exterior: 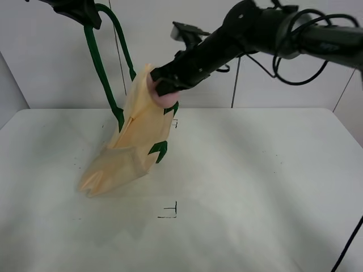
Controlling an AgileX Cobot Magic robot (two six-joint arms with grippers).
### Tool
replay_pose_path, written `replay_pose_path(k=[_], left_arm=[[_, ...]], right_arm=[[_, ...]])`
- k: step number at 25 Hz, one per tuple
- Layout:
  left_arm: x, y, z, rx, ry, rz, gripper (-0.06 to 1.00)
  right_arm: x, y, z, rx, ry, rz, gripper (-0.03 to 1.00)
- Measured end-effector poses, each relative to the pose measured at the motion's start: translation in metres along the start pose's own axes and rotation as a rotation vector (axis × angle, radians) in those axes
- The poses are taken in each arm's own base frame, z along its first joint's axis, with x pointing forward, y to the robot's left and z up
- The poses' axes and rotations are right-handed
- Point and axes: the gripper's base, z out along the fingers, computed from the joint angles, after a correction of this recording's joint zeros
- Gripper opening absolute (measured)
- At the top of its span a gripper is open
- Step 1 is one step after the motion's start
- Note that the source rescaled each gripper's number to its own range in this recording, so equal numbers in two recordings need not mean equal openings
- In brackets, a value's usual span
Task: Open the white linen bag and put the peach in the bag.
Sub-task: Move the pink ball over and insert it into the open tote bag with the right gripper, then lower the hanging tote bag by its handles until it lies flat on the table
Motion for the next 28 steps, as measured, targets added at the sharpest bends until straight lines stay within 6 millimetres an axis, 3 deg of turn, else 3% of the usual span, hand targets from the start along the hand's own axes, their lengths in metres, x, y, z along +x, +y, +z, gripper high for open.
replay_pose_path(k=[5, 9, 13, 14, 15, 17, 19, 22, 28], left_arm=[[0.0, 0.0, 0.0, -0.001, 0.0, 0.0, 0.0], [0.0, 0.0, 0.0, -0.001, 0.0, 0.001, 0.0], [0.0, 0.0, 0.0, -0.001, 0.0, 0.001, 0.0], [0.0, 0.0, 0.0, -0.001, 0.0, 0.001, 0.0], [0.0, 0.0, 0.0, -0.001, 0.0, 0.001, 0.0], [0.0, 0.0, 0.0, -0.001, 0.0, 0.001, 0.0], [0.0, 0.0, 0.0, -0.001, 0.0, 0.001, 0.0], [0.0, 0.0, 0.0, -0.001, 0.0, 0.001, 0.0], [0.0, 0.0, 0.0, -0.001, 0.0, 0.001, 0.0]], right_arm=[[0.021, 0.016, 0.048, -0.026, 0.055, -0.029, 0.0], [0.029, 0.016, 0.067, -0.012, 0.054, -0.029, 0.0], [0.031, 0.017, 0.074, -0.002, 0.043, -0.059, 0.03], [0.031, 0.017, 0.074, -0.002, 0.042, -0.062, 0.09], [0.031, 0.018, 0.074, -0.003, 0.042, -0.065, 0.21], [0.031, 0.018, 0.074, -0.003, 0.042, -0.067, 0.61], [0.031, 0.018, 0.074, -0.002, 0.042, -0.068, 0.85], [0.032, 0.018, 0.074, 0.0, 0.046, -0.064, 0.97], [0.034, 0.016, 0.065, 0.014, 0.193, -0.01, 1.0]])
